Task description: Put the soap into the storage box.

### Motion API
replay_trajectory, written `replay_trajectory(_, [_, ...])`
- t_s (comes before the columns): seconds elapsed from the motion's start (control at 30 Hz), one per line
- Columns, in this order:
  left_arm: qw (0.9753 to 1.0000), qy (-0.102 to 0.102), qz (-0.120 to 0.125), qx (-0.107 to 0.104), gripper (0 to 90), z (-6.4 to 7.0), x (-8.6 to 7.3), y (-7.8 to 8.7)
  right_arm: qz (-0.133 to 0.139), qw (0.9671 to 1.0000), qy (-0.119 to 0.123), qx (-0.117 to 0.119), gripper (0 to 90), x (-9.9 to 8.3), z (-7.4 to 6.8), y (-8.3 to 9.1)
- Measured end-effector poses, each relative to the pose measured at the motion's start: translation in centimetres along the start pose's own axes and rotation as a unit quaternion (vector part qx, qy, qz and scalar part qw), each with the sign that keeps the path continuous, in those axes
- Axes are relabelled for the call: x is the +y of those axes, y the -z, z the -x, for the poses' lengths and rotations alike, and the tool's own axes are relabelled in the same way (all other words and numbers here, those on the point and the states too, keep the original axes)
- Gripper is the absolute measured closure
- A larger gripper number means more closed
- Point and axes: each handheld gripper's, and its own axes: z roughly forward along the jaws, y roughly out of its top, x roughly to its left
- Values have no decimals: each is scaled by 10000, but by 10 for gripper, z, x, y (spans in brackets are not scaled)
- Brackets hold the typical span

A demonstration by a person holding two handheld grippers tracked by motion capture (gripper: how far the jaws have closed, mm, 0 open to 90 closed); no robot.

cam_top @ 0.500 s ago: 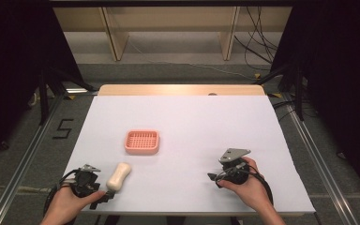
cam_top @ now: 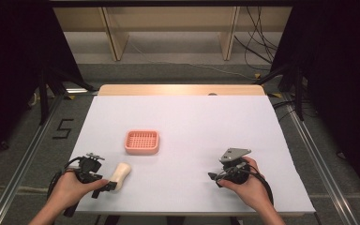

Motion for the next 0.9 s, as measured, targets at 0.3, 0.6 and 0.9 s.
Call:
replay_trajectory(0.3, [9983,-554,-190,11,356,2,24,-7,-61,10000,-62,9,312,-1,0,1])
replay_trajectory(0.6, [9980,-55,-603,208,336,6,39,-22,-9,10000,-60,-15,312,-1,-1,-1])
replay_trajectory(0.9, [9946,-223,-987,224,315,4,51,-34,-37,10000,-46,5,311,-1,-2,-3])
